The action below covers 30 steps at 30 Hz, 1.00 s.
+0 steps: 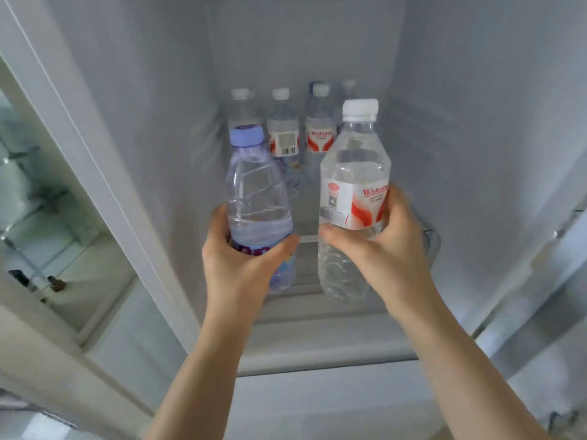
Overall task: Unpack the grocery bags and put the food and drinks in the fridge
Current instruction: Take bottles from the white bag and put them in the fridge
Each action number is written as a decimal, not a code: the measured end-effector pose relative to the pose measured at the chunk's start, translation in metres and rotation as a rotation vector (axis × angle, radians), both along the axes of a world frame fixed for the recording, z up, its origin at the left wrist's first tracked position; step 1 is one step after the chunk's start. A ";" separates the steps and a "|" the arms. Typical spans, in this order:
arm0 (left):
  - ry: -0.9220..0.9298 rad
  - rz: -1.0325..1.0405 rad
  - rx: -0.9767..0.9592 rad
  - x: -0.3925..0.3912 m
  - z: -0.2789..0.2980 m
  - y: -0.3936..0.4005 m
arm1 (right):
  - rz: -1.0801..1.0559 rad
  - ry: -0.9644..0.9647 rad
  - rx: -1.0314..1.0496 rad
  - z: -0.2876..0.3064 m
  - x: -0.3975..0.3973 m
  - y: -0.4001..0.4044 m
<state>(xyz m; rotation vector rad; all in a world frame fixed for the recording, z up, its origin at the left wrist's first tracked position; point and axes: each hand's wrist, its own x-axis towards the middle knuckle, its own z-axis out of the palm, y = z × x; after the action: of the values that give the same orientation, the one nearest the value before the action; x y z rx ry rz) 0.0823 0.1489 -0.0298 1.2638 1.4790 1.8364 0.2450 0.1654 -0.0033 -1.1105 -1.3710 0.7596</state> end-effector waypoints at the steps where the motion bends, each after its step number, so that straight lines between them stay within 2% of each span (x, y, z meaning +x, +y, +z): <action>1: 0.004 0.018 0.026 0.000 0.005 0.013 | -0.011 0.013 0.029 0.005 -0.004 0.012; 8: -0.006 0.082 0.151 0.000 0.009 0.091 | 0.049 0.153 0.078 0.017 -0.024 0.079; 14: -0.046 0.139 0.121 -0.009 -0.016 0.131 | 0.025 0.200 0.071 -0.003 -0.035 0.126; 25: -0.025 0.100 0.058 -0.026 -0.050 0.153 | 0.050 0.075 0.155 -0.044 -0.061 0.161; 30: 0.057 0.088 0.049 -0.030 -0.054 0.150 | 0.153 -0.054 0.081 -0.051 -0.045 0.158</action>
<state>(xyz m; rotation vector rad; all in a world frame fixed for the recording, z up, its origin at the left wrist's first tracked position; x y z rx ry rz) 0.0528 0.2986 -0.0842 1.3037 1.5509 1.9185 0.2002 0.3232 -0.0541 -0.9770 -1.5320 0.7811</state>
